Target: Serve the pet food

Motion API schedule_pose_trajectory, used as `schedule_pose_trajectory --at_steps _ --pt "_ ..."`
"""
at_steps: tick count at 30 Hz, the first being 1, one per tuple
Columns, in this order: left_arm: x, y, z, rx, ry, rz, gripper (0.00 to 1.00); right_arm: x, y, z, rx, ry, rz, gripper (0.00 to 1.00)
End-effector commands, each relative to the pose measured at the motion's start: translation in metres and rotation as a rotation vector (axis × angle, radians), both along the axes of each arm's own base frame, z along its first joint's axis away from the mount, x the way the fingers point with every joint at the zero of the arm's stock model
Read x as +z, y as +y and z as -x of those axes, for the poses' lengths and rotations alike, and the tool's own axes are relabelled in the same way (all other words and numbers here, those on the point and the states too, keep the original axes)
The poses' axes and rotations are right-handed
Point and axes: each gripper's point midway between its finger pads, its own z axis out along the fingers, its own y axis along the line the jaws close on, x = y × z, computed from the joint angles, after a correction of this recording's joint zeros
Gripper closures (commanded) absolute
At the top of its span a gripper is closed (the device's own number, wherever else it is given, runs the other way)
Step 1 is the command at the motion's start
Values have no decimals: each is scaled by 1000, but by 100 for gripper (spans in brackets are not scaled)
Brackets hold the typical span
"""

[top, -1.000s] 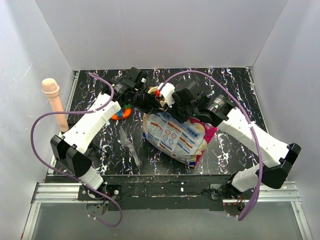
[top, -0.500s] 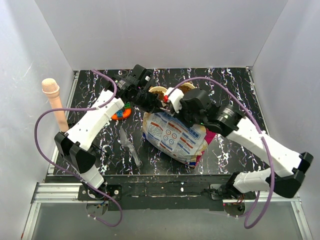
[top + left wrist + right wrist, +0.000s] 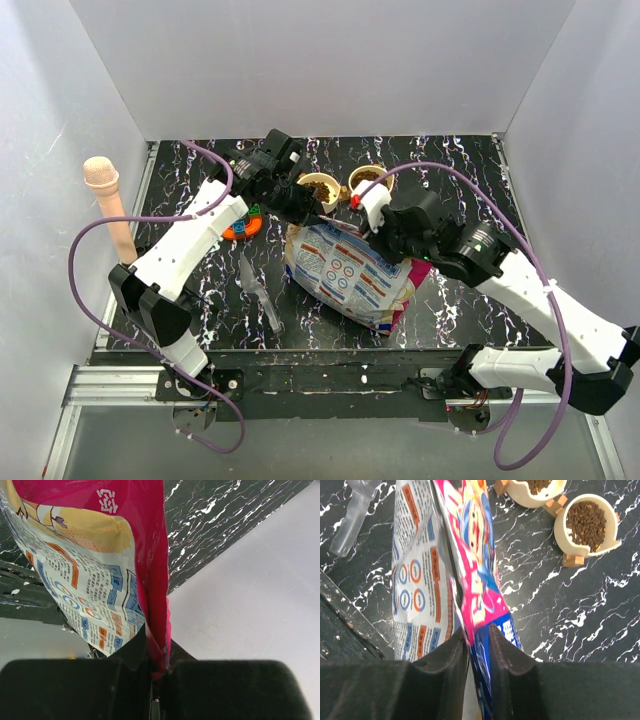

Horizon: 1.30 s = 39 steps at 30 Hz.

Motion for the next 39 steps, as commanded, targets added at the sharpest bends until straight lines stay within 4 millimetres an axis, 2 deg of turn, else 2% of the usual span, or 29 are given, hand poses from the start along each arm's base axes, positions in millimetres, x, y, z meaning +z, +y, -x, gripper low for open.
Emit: schedule_pose_trajectory --at_steps 1,2,3,4,6,8,10,12,14,15,16,17,18,19,20,21,24,26,27,29,30,31,32,39 --pt "36 21 -8 82 -109 26 100 -20 -41 20 -47 45 67 72" --pt "36 20 -9 80 -108 32 100 -19 -42 20 -45 44 69 91" --pt "35 16 -9 70 -107 44 100 -17 -42 20 -47 48 70 99" --pt "35 10 -8 51 -105 66 95 -16 -40 21 -45 59 65 99" --pt "32 -1 -1 24 -97 73 73 -11 -34 23 -40 72 35 99" --pt "33 -12 7 2 -108 70 59 -2 -27 21 -43 71 -10 99" --pt "31 -24 15 -18 -105 80 53 4 -22 19 -43 69 -25 99" --pt "27 -32 19 -23 -96 84 53 8 -20 18 -40 63 -29 99" --pt "23 -37 19 -28 -104 84 59 13 -16 16 -24 53 -33 99" --pt "23 -38 15 -25 -115 82 69 14 -14 15 -16 53 -28 99" --pt "26 -37 12 -18 -135 79 85 14 -13 14 -10 53 -24 99" --pt "27 -36 10 -10 -147 75 93 15 -10 14 1 54 -20 98" --pt "32 -36 8 -3 -165 76 99 16 -7 12 6 48 -18 87" --pt "33 -34 6 5 -175 71 100 18 -2 11 16 36 -25 69" --pt "35 -34 5 8 -180 73 100 21 4 9 29 21 -34 56" --pt "37 -33 6 11 -178 77 100 25 13 4 35 0 -52 51" --pt "40 -33 6 29 -168 89 100 26 31 -13 25 -37 -66 50" --pt "43 -32 6 35 -166 93 100 25 34 -27 -16 -69 -37 52" --pt "44 -30 6 38 -164 84 100 24 32 -36 -55 -94 -16 58" --pt "42 -25 5 58 -140 66 100 24 23 -44 -95 -131 25 74" --pt "42 -21 6 70 -123 62 100 21 17 -45 -111 -138 49 88" --pt "41 -20 5 81 -109 67 100 16 10 -44 -120 -139 77 96" --pt "40 -18 3 86 -105 71 100 11 1 -41 -126 -140 104 99" --pt "44 0 -11 105 -146 40 100 -20 -51 31 -61 34 89 99"
